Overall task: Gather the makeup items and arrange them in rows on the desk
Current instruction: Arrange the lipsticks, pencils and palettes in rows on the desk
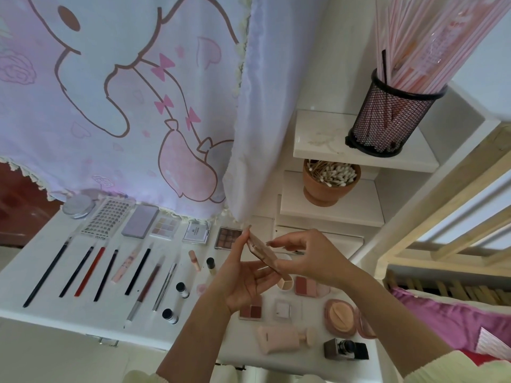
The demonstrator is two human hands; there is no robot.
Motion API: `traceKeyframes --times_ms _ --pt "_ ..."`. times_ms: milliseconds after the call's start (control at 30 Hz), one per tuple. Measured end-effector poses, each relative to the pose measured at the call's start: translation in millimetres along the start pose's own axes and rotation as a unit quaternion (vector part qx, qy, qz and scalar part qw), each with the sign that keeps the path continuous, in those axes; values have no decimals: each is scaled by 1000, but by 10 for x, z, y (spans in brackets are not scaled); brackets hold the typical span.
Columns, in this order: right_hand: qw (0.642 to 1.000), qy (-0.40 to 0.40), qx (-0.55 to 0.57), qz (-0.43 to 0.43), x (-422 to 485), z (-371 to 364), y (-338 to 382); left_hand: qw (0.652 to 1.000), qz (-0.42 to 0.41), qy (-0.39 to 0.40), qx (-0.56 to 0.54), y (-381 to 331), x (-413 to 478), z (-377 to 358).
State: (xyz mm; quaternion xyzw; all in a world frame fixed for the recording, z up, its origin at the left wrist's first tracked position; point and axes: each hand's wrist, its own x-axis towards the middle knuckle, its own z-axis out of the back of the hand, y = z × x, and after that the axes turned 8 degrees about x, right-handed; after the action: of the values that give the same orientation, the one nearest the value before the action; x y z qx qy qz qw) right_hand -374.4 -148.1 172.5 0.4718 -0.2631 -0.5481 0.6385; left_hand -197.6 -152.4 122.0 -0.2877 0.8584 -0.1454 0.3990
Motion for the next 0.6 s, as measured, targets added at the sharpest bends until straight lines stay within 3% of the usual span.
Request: traceKeyframes --times_ms 133,600 --pt "998 0 -42 37 1 -66 62 1000 0 -9 5 8 2 -40" --pt "995 16 -95 40 -11 -154 39 1000 2 -4 31 37 -11 -59"
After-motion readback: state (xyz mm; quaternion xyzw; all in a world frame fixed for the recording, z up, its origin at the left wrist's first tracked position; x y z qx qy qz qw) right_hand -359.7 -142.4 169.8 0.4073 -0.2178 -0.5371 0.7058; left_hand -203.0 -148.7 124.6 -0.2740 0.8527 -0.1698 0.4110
